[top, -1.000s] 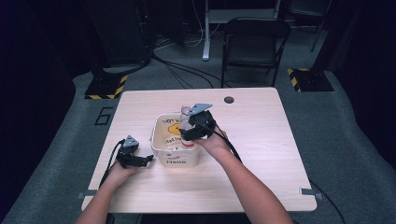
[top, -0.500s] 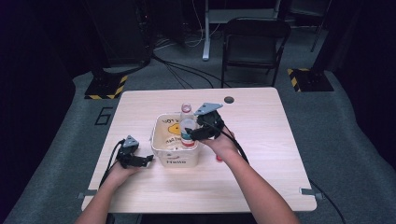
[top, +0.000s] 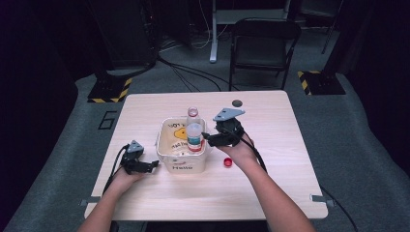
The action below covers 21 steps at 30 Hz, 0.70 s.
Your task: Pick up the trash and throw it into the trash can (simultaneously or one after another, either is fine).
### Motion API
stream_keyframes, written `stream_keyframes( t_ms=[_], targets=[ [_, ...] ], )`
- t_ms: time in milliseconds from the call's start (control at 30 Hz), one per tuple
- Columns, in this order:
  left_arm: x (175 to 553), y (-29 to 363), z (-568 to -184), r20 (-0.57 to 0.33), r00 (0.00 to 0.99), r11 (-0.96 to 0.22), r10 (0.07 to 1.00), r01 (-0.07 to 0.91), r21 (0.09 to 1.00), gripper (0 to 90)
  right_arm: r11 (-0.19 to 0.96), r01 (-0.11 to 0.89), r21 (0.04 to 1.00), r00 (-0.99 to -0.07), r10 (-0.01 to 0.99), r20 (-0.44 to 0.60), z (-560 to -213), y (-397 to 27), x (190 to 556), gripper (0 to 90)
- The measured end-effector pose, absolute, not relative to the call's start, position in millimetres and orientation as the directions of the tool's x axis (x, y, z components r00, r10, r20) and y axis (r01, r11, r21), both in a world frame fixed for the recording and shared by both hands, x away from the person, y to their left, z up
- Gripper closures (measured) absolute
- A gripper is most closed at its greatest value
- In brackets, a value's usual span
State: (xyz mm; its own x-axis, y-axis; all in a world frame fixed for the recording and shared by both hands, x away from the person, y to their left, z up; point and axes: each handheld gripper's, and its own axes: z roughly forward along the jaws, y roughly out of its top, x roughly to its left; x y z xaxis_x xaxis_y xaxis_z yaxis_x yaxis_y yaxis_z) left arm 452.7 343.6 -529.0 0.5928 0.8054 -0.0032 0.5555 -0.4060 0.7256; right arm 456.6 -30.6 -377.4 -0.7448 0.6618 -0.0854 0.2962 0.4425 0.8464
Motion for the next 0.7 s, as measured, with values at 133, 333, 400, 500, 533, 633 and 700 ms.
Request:
stream_keyframes(
  t_ms=[133,333,400,500,533,633,700],
  targets=[
    [453,344,-529,-0.003,0.592,-0.405,0.806,0.555,0.727,8.2,0.436,0.300,0.848,-0.756,0.651,-0.068,-381,-40,451,31.3],
    [452,343,-529,-0.007,0.590,-0.400,0.807,0.557,0.728,8.1,0.443,0.308,0.842,-0.765,0.642,-0.058,-388,-47,445,35.4],
    [452,343,-529,-0.008,0.590,-0.400,0.807,0.557,0.728,8.2,0.442,0.315,0.840,-0.763,0.644,-0.052,-390,-49,444,36.1],
    [452,343,-529,-0.008,0.590,-0.400,0.807,0.557,0.728,8.2,0.440,0.321,0.839,-0.762,0.646,-0.047,-392,-52,442,36.6],
    [452,343,-529,-0.008,0.590,-0.400,0.807,0.557,0.728,8.2,0.440,0.321,0.839,-0.762,0.646,-0.047,-392,-52,442,36.6],
    [452,344,-529,-0.005,0.592,-0.404,0.806,0.556,0.726,8.2,0.433,0.324,0.841,-0.755,0.654,-0.046,-396,-58,439,36.4],
    [452,343,-529,-0.008,0.590,-0.400,0.807,0.557,0.728,8.1,0.432,0.324,0.841,-0.752,0.657,-0.048,-397,-61,437,36.4]
  ],
)
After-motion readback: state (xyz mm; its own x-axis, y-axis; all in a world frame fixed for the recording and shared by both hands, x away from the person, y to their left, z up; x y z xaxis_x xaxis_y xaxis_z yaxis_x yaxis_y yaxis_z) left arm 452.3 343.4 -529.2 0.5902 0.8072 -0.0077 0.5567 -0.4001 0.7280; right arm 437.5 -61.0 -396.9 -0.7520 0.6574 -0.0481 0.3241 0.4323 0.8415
